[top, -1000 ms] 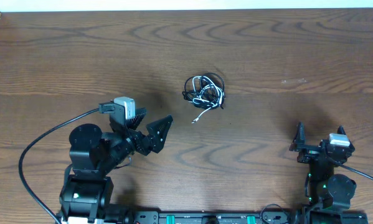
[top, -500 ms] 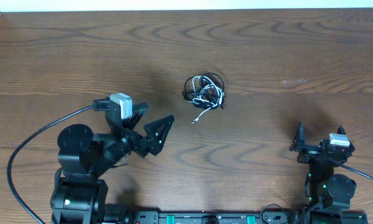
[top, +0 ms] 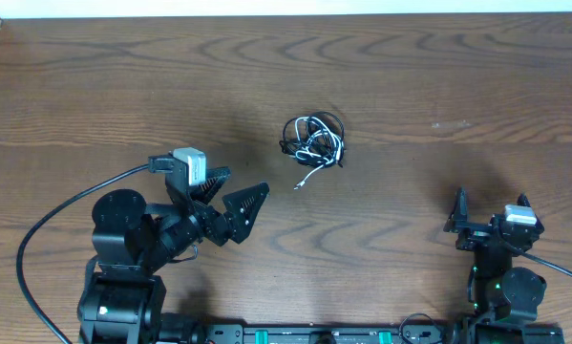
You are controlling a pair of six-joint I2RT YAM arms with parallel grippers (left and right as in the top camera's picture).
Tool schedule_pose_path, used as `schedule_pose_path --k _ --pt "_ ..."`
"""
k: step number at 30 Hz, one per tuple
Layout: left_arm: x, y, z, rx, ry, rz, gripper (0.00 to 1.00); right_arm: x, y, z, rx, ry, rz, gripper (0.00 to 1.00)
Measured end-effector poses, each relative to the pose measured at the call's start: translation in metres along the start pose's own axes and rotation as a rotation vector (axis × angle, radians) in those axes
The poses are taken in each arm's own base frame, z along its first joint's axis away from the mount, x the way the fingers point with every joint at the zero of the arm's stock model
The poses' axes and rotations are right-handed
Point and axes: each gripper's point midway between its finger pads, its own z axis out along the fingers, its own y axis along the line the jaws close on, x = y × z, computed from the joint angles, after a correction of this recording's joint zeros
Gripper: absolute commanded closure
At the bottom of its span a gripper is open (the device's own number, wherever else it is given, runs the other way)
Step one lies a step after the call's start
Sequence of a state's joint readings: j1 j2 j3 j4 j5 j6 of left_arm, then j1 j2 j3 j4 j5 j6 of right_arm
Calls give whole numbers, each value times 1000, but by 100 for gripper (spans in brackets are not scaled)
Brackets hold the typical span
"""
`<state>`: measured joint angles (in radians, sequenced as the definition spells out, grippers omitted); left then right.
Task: Untangle cables
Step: 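Move the left gripper forward over the black and white cable tangle, then lower the left gripper into the cable bundle and close on cables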
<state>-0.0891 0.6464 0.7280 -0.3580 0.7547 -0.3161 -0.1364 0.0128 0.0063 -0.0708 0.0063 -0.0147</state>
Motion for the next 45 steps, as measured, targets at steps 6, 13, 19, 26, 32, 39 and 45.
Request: schedule_pose_path --k 6,13,19,26,32,39,45 --pt "-3 20 6 -87 -14 -178 5 0 0 0 0 0 0 1" --pt "6 50 24 -188 22 -395 6 0 0 0 0 0 0 1" --pt "13 55 47 -258 57 -532 6 0 0 0 0 0 0 1" --pt "15 37 81 -275 48 -596 10 0 0 0 0 0 0 1" --pt "47 49 114 -401 93 -538 10 0 0 0 0 0 0 1" --pt "93 80 147 -579 194 -347 10 0 0 0 0 0 0 1" --pt "103 75 173 -599 235 -201 9 0 0 0 0 0 0 1"
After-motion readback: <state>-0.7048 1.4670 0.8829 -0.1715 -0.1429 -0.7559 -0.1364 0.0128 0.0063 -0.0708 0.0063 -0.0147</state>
